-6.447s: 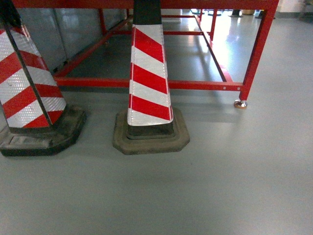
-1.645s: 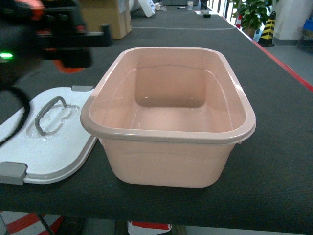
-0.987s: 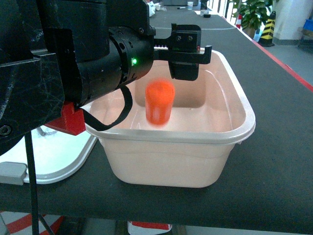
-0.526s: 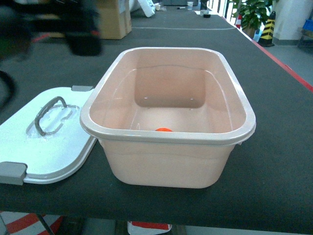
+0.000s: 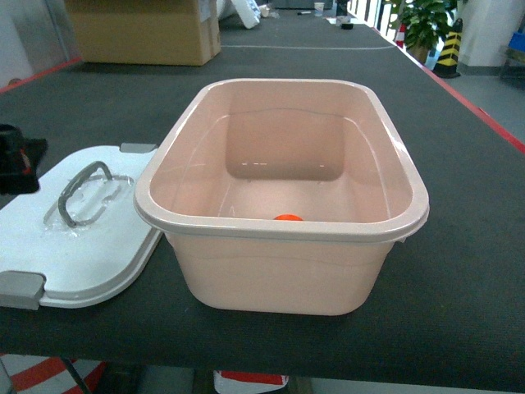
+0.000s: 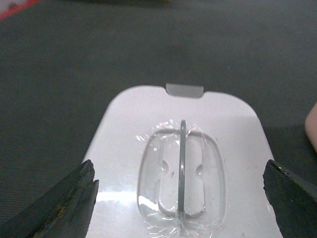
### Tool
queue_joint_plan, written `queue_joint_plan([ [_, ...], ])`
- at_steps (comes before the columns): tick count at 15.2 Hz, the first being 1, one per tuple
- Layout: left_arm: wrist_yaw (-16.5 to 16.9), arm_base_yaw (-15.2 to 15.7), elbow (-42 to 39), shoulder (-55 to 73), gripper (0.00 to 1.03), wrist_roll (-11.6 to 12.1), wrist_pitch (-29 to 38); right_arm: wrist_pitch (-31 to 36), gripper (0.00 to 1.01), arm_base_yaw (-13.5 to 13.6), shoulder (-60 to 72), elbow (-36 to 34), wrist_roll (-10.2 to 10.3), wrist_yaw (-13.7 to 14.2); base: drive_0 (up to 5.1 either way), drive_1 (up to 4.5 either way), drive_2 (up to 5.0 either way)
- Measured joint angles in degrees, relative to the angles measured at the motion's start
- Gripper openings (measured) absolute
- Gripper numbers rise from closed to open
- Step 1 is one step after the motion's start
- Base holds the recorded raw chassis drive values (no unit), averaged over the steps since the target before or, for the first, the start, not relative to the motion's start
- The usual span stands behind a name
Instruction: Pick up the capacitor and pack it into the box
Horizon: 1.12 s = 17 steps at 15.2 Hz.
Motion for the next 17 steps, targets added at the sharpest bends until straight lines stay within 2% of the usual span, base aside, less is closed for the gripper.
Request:
queue_joint_plan([
  [4, 1.75, 0.28, 13.35, 15.17, 0.98, 0.83, -5.38, -0.02, 0.98, 0.00, 0.00, 0.00, 0.00, 0.00, 0.0, 0.00, 0.0],
  [7, 2.49, -0.04, 17.81, 18.75, 0.98, 1.09, -7.02, -0.02, 0.98, 0.00, 0.00, 0.00, 0.00, 0.02, 0.0, 0.00, 0.0],
  [10, 2.23, -1.51, 18.47, 20.00, 0.66, 2.47, -7.54, 0.00, 0.98, 0.00, 0.00, 0.00, 0.00, 0.00, 0.0, 0.00, 0.0],
  [15, 0.20, -2.71, 18.53, 20.52, 0.10, 3.06, -7.43, -0.02, 0.98, 0.00, 0.00, 0.00, 0.00, 0.00, 0.0, 0.00, 0.0],
  [16, 0.24, -2.84, 18.47, 20.35, 0.02, 3.39, -7.63, -0.02, 0.98, 0.00, 0.00, 0.00, 0.00, 0.00, 0.0, 0.00, 0.0],
  [17, -0.24, -3.02, 18.03, 19.76, 0.02, 3.45, -7.82, -0.02, 0.98, 0.00, 0.00, 0.00, 0.00, 0.00, 0.0, 0.00, 0.0],
])
